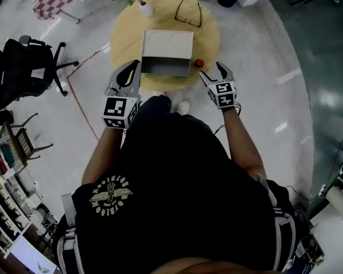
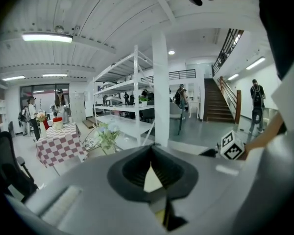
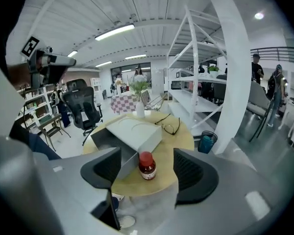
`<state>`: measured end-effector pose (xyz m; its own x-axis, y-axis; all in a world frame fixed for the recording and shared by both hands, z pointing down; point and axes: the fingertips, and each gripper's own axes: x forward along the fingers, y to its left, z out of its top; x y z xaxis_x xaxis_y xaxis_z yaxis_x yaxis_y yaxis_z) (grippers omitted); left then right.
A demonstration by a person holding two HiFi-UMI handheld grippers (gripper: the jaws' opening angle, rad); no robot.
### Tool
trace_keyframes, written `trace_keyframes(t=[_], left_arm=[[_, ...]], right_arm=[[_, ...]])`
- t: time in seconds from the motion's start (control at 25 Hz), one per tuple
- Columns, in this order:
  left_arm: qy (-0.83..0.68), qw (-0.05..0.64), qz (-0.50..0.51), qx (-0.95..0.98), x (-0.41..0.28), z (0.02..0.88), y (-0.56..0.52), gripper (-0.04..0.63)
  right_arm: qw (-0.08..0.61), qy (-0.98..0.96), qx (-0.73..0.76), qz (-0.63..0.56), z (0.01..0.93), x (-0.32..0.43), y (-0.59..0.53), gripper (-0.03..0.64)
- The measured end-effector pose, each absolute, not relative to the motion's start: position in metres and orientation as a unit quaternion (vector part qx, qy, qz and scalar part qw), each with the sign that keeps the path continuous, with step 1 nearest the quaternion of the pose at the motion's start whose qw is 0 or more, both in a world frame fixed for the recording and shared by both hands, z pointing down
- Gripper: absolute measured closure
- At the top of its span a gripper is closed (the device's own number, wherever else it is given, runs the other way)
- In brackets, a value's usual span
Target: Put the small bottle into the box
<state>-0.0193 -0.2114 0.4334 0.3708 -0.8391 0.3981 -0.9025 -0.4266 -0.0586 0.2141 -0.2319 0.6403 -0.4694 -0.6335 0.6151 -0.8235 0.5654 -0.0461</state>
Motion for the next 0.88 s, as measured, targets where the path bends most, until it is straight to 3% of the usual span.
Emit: trace_keyframes(t=[0.36,0.48,0.52,0.88], left_arm=[[-0.550,0.108,0.225,0.797,-0.077,0.452,-0.203,0.595],[-0.549,0.115,0.231,0.795,-0.091,0.452,-0.210,0.595],[-0.548,0.114,0.230,0.796,-0.095,0.452,-0.213,0.595],[-0.520,0.098,0.201,0.824,-0.117,0.446,-0.256,0.595]], right_arm=[[0.328,-0.828,0.408,0.200,0.714,0.182,-0.256,0.295],[0.344,-0.821,0.409,0.198,0.723,0.175,-0.262,0.379],[0.350,-0.818,0.413,0.195,0.724,0.175,-0.265,0.462],[0.360,-0.781,0.457,0.226,0.704,0.180,-0.268,0.465]])
